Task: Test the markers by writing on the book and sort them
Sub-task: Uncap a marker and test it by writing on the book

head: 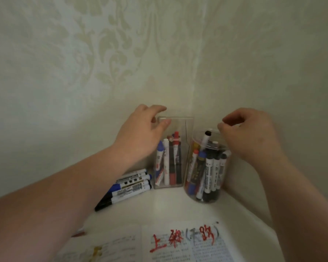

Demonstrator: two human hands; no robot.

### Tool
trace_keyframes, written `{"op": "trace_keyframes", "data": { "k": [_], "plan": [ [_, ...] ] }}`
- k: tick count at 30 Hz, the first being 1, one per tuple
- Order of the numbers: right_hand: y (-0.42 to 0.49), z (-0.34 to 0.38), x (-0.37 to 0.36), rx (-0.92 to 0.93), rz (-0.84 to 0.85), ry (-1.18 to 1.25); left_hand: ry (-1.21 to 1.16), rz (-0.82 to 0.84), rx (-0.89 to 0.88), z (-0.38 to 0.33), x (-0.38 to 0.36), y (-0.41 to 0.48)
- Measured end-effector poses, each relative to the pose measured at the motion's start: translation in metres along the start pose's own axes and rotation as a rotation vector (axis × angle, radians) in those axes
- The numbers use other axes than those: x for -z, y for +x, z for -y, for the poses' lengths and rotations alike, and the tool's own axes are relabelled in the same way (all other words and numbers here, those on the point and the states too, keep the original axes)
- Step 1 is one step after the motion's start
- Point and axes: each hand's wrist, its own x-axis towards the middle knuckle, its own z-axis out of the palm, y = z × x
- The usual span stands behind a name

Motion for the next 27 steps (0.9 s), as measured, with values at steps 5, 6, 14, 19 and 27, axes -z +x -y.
{"op": "trace_keyframes", "data": {
  "k": [5, 6, 14, 19, 27],
  "plan": [
    [0.014, 0.005, 0.011, -0.014, 0.288, -0.076, 0.010, 0.026, -0.039, 0.012, -0.004, -0.012],
    [0.015, 0.007, 0.012, 0.005, 0.313, -0.099, 0.000, 0.036, -0.037, 0.013, -0.004, -0.012],
    [0.017, 0.019, -0.002, 0.032, 0.402, -0.233, -0.240, -0.034, 0.018, -0.006, 0.006, -0.057],
    [0.009, 0.022, 0.026, 0.110, -0.126, 0.130, -0.143, 0.124, 0.018, 0.003, 0.020, -0.109],
    [-0.076, 0.048, 0.036, 0.176, 0.016, 0.680, -0.281, 0.185, 0.073, 0.008, 0.033, -0.151]
  ]
}}
